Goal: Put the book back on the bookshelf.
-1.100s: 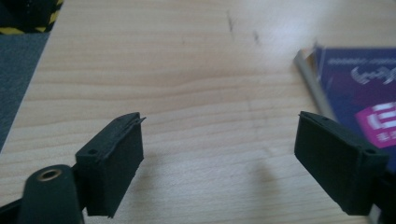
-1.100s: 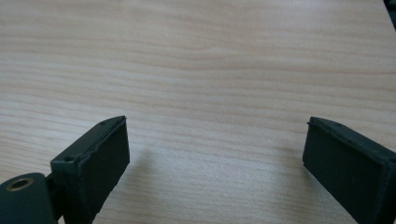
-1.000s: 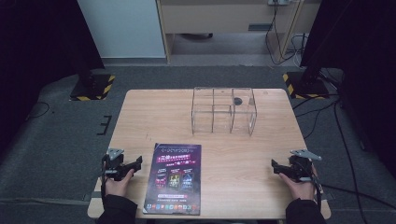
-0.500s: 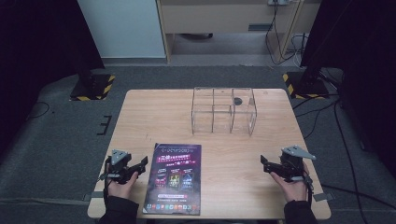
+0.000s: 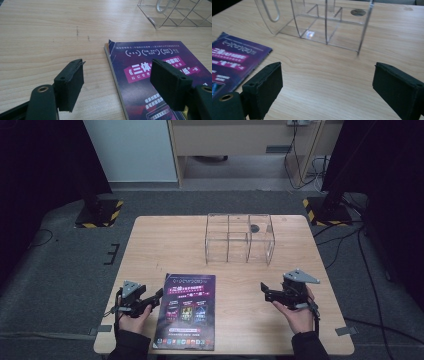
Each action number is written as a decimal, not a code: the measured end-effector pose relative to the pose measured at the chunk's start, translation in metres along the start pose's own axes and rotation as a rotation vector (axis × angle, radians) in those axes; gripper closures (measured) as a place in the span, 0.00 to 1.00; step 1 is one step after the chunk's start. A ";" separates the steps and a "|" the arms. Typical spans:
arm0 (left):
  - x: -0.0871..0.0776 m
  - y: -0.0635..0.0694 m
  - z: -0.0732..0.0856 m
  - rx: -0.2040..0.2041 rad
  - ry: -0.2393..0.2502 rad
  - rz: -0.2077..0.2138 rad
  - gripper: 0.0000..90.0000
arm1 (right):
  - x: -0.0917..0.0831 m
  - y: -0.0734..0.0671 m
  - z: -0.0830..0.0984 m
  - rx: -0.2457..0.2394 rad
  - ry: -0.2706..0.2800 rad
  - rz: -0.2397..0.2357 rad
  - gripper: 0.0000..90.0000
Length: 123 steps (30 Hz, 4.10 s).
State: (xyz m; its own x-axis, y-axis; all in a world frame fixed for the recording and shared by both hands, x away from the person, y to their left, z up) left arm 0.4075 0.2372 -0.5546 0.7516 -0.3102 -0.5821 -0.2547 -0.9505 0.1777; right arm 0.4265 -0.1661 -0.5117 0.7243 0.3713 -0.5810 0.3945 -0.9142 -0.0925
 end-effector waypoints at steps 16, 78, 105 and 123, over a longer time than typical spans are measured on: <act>0.012 0.008 0.008 0.002 -0.039 0.018 0.28 | 0.023 -0.054 -0.019 -0.023 0.003 -0.093 0.12; 0.032 0.028 0.034 -0.050 -0.148 0.077 0.42 | 0.101 -0.181 0.048 -0.141 -0.173 -0.257 0.25; 0.034 0.030 0.032 -0.092 -0.100 0.104 0.42 | 0.105 -0.185 0.056 -0.123 -0.161 -0.242 0.23; 0.017 0.041 0.020 -0.157 0.006 0.260 0.42 | 0.104 -0.178 0.054 -0.076 -0.152 -0.246 0.24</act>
State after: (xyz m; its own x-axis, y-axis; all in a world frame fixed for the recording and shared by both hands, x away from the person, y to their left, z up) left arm 0.3975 0.1933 -0.5735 0.6770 -0.5433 -0.4965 -0.3425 -0.8297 0.4409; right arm 0.4009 0.0264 -0.5994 0.5107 0.5463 -0.6639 0.5932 -0.7828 -0.1879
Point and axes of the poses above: each handheld gripper's, and its own axes: x roughly forward along the jaws, z roughly out of its underside, y roughly to its right, the point moved 10 cm from there along x, roughly forward along the jaws, and after that the axes turned 3 degrees about -y, right-handed, at the moved point
